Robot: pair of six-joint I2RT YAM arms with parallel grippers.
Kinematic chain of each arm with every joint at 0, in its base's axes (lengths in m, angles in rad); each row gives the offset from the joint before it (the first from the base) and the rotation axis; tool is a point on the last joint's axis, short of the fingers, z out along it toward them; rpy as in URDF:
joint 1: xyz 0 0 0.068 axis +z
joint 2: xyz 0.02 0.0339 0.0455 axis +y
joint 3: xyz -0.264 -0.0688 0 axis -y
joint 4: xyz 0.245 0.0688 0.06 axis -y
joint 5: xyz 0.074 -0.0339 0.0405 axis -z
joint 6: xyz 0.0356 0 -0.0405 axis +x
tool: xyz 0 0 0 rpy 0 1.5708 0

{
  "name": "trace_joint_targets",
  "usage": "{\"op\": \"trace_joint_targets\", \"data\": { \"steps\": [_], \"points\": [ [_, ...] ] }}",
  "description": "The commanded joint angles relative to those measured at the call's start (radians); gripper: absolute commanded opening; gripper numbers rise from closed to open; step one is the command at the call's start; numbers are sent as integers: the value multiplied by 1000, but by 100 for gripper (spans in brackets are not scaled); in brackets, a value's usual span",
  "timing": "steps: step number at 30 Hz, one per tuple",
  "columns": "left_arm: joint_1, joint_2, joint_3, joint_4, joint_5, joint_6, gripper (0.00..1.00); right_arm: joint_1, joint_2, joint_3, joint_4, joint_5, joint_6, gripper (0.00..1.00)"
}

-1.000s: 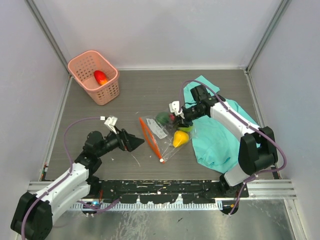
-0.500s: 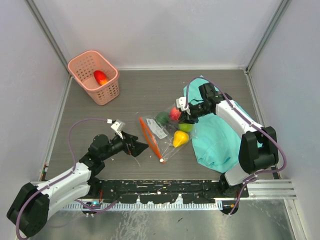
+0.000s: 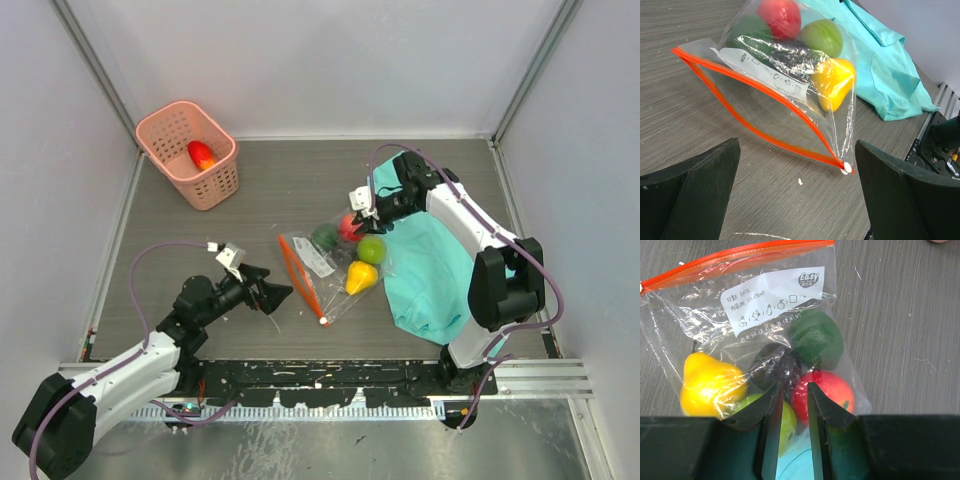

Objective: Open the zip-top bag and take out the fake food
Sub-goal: Pick up the fake fruit from the zipper food storage bag.

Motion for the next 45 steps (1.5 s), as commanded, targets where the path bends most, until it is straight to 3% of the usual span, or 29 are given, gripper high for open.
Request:
{"op": "trace_joint_targets", "data": {
  "steps": [1,6,21,34,39,45],
  "points": [
    [-2,-16,18,42,-14,34,98,3,3,-18,4,-39,-56,32],
    [-2,-19,-22,108,5,15,100,4,-3,-62,-3,15,-85,32],
    [-7,-77,-48,107,47,-19,94,4,-44,-113,18,69,-112,32],
    [-39,-120,-34,7,42,123,90,20,-21,-126,49,145,-119,33],
    [-117,-55,-10,13,-11,191,84,20,-29,-138,53,132,-125,34],
    [-186,45,14,84,-75,254,85,22,-45,-142,62,146,-124,34]
  ]
}}
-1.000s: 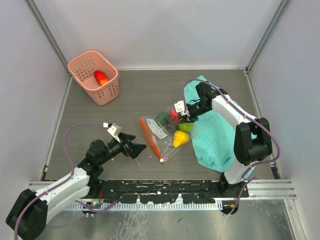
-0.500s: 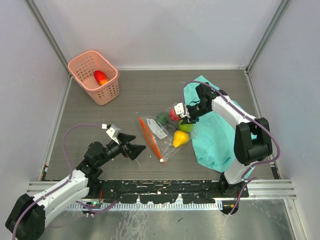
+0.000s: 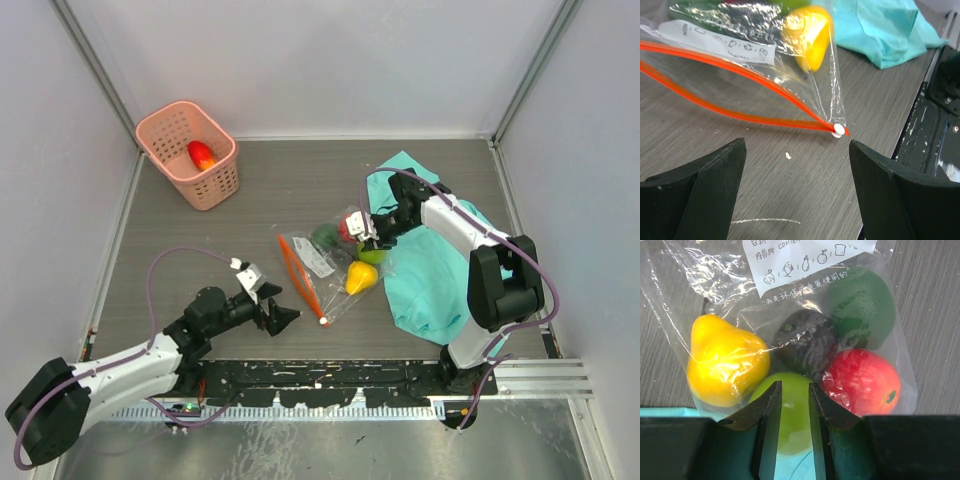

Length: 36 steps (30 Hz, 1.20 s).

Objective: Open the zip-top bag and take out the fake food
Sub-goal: Pick up the fake fruit from the zipper food storage bag.

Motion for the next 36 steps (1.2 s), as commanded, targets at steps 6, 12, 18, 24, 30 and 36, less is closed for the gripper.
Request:
{"op": "trace_joint_targets", "data": {
  "steps": [6,12,18,24,30,36],
  "points": [
    [-23,100,76,95,-43,92,85,10,-33,0,27,21,-21,35],
    [-23,106,61,102,-47,115,86,16,-26,-5,38,39,-27,35],
    [-23,131,64,112,-39,128,86,16,-36,-17,69,68,-14,36],
    [-24,136,69,110,-46,126,85,16,-24,-27,105,74,18,40],
    [-24,173,86,104,-39,136,86,17,-33,-61,173,89,48,47],
    [-24,307,165,120,-39,150,75,22,-33,-89,231,92,72,48]
  ]
}}
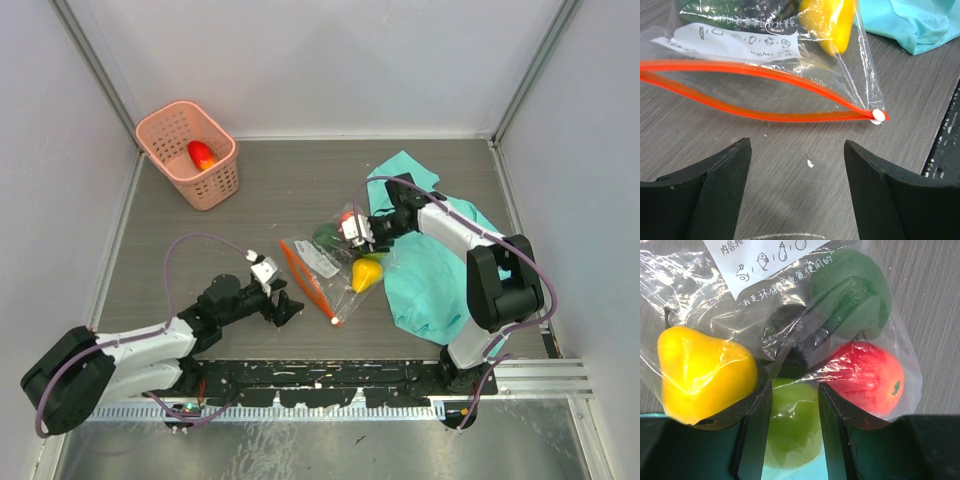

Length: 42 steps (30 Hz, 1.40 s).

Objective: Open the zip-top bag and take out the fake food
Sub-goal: Pick up the fake fruit from the zipper food storage bag.

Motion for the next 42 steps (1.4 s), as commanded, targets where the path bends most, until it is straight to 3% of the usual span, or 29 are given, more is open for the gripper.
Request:
{"op": "trace_joint_targets", "data": {
  "steps": [1,6,17,28,35,42],
  "points": [
    [-5,84,88,92,-12,30,72,13,-28,-18,66,16,23,48],
    [-5,195,119,189,-10,26,63,56,12,-20,64,46,12,46],
    [-5,394,155,309,-3,61,53,84,88,25,-39,72,-49,36],
    [-4,459,189,322,4,134,53,139,126,75,-171,-1,-121,19],
    [-4,515,184,384,34,174,56,198,128,91,-213,-49,-137,19],
    [-4,522,173,396,48,177,59,189,90,118,-229,-22,-108,31]
  ]
}}
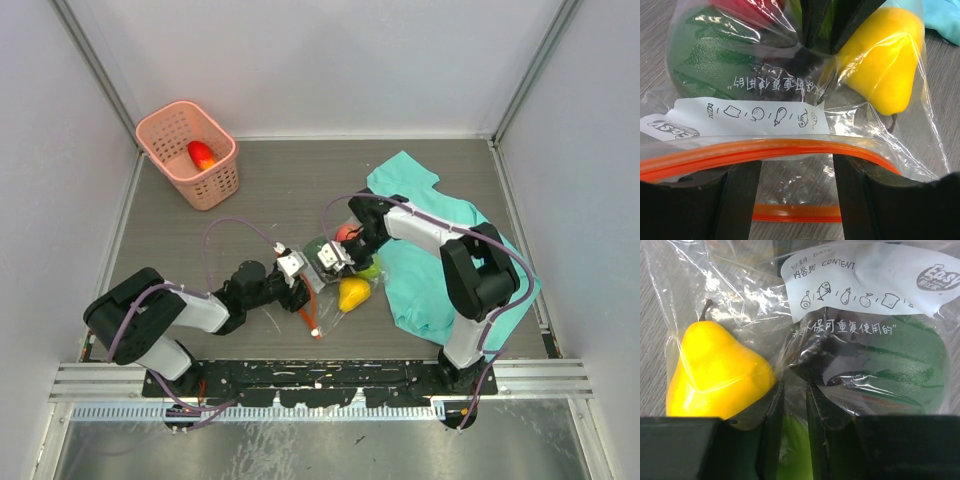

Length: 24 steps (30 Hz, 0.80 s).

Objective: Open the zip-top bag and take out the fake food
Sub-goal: Pick up the fake fruit from the zipper food storage bag.

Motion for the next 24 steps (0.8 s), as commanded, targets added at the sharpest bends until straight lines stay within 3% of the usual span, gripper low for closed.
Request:
{"op": "trace_joint_targets", "data": {
  "steps": [1,5,8,14,24],
  "points": [
    [-4,2,3,106,20,30,59,-29,-47,47,-40,-19,13,33],
    [-5,18,-22,157,46,35,56,-68,-104,6,18,-50,30,45],
    [-5,44,-14,162,75,55,44,-61,-120,-46,111,-47,58,51],
    [-6,71,-25,211,77,66,40,-21,-73,-49,186,5,121,52],
    [-5,107,-2,210,19,59,46,28,-30,-55,169,20,90,48]
  ]
}}
